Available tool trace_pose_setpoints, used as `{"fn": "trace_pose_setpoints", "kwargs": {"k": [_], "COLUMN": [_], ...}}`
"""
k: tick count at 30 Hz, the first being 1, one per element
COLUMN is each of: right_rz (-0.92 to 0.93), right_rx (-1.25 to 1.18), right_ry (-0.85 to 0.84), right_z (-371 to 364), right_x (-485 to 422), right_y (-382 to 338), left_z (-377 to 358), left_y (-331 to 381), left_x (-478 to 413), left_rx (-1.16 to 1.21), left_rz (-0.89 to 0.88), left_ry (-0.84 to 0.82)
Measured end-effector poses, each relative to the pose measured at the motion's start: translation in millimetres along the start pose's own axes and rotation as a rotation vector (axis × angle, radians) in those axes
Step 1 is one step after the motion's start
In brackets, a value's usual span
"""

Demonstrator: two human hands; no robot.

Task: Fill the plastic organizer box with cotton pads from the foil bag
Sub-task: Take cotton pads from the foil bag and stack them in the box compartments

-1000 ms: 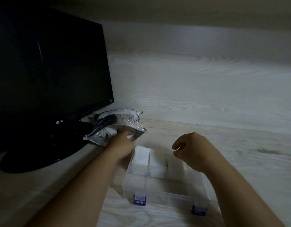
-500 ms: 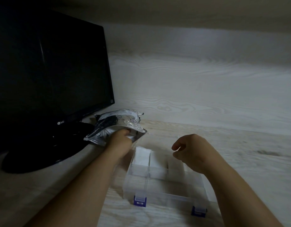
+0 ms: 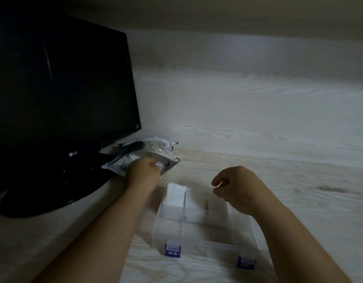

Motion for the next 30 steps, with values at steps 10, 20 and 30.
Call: {"fn": "trace_pose_setpoints", "kwargs": {"k": [10, 20, 30], "right_rz": [0.039, 0.139, 0.042], "right_rx": [-0.237, -0.933, -0.722], "right_ry": [0.045, 0.157, 0.063], "right_z": [3, 10, 16], "right_x": [3, 8, 8], "right_y": [-4, -10, -2], "left_z": [14, -5, -17], "left_y": [39, 55, 62], "left_x": [33, 54, 65], "left_rx": [0.324, 0.678, 0.315], "left_rz": [-0.153, -0.229, -0.344], "left_ry": [-0.020, -0.384, -0.497]}}
Point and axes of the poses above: each hand's wrist, its own x-axis away from the middle knuckle, its own z-axis out of the back of the hand, y = z × x, the point moved 1 cm from there along -x, towards the middle knuckle, and after that the axes turned 13 degrees about -y, right-handed, at the moved point
